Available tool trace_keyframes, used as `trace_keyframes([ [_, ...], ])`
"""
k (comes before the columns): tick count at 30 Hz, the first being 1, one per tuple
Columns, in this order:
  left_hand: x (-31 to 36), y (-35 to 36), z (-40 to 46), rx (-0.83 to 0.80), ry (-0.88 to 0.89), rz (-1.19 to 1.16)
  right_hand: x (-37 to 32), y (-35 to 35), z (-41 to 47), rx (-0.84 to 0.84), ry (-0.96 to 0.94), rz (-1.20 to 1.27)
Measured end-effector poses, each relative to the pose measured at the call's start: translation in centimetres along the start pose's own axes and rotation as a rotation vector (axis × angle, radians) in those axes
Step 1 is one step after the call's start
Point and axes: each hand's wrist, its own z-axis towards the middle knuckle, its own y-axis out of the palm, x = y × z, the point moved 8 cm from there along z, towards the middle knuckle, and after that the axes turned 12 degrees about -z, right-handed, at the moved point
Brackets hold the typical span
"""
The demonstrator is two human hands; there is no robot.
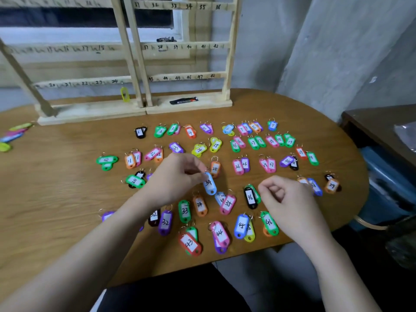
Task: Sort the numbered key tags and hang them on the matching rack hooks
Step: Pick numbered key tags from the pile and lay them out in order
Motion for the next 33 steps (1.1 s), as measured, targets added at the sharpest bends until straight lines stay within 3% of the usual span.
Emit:
trace_keyframes([
  [19,-2.6,1.5,-1.1,-0.111,-0.04,0.147,-2.7,2.3,-1.0,-0.037,-0.091,0.074],
  [27,-2.6,-0.8,-1.5,-0.028,0.016,0.142,-3.9,3.5,-0.3,-0.081,-0.126,0.065],
  [33,-3.6,-7.4,-3.1,0.114,0.022,0.134,-6.8,4.8,0.8,-0.117,-0.172,0.045],
])
